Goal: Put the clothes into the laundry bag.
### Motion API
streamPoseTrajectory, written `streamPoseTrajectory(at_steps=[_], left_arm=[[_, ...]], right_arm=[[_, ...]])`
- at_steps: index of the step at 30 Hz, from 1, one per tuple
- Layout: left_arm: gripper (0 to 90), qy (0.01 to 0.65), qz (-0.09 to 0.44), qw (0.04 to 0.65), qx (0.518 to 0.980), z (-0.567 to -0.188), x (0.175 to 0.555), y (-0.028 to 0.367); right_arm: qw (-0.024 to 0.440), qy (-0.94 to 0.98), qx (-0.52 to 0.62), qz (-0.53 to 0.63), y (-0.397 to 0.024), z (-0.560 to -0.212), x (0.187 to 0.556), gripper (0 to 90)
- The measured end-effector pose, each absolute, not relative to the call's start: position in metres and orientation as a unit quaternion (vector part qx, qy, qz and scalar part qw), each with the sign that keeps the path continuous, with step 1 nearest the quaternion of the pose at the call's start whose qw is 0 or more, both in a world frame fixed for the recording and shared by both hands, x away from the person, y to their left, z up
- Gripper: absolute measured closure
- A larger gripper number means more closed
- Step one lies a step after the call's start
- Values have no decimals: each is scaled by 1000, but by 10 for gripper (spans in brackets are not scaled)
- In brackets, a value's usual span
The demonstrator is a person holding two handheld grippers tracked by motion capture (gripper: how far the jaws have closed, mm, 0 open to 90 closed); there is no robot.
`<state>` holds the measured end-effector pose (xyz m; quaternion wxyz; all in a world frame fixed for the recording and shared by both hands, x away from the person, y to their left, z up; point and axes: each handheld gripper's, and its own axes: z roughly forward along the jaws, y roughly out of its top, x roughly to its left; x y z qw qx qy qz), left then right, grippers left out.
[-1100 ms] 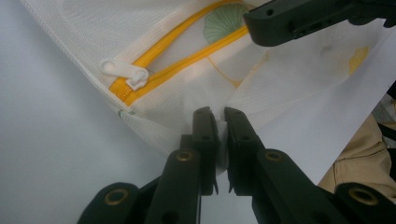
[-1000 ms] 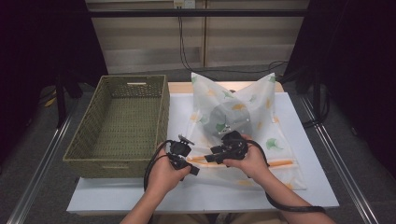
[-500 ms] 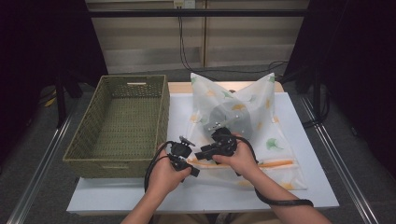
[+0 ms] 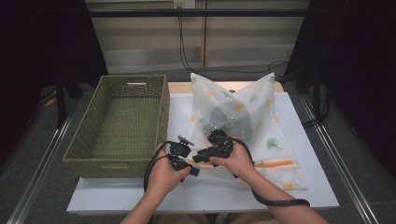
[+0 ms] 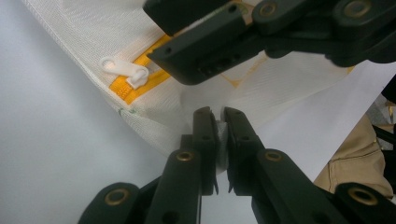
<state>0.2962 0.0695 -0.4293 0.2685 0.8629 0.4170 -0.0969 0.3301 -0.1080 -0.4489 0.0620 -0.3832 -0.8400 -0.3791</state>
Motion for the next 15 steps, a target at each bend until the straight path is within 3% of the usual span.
streamPoseTrajectory(at_steps=[15], left_arm=[[836,412,-94,267,866,-427,296,69]], right_arm=[[80,-849,-363,-376,-106,-467,329,652]])
